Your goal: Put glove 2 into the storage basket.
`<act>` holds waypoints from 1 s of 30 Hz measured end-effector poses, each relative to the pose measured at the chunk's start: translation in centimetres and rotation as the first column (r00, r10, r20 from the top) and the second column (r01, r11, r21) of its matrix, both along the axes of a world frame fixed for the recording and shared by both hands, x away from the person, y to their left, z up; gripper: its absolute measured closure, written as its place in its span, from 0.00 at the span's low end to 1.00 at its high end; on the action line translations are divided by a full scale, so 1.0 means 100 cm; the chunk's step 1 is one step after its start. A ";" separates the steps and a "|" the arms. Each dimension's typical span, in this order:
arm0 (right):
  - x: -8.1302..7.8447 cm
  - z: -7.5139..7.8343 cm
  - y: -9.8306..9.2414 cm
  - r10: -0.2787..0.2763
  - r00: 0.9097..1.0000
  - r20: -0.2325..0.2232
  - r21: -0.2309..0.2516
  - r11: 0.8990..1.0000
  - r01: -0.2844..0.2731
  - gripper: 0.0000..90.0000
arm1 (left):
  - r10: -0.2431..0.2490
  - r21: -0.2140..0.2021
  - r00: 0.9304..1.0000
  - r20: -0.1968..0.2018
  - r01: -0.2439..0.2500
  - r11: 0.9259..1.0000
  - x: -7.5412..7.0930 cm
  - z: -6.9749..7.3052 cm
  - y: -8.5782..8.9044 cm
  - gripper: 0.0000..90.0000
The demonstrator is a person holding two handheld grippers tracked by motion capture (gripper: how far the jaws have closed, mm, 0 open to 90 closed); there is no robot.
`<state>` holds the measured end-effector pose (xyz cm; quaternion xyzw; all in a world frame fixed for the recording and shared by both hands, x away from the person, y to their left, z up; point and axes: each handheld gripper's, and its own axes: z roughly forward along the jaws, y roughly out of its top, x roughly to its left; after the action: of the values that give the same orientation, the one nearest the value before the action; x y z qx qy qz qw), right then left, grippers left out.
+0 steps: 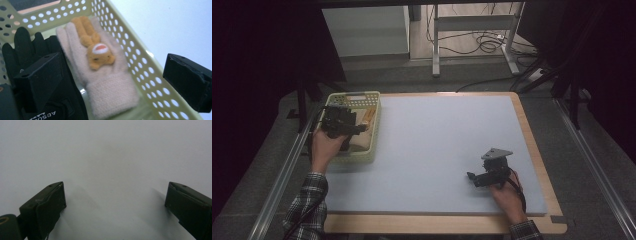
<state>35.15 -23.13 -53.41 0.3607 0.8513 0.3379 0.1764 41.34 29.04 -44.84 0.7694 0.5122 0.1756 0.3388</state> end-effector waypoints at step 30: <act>0.000 0.000 0.000 0.000 1.000 0.002 -0.002 1.000 0.000 0.03 | -0.197 -0.025 0.977 0.077 0.200 0.980 -0.031 0.006 -0.063 0.02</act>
<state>35.15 -23.13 -53.40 0.3600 0.8515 0.3375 0.1775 38.26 22.76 -44.21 0.8041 0.4227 0.1610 0.3858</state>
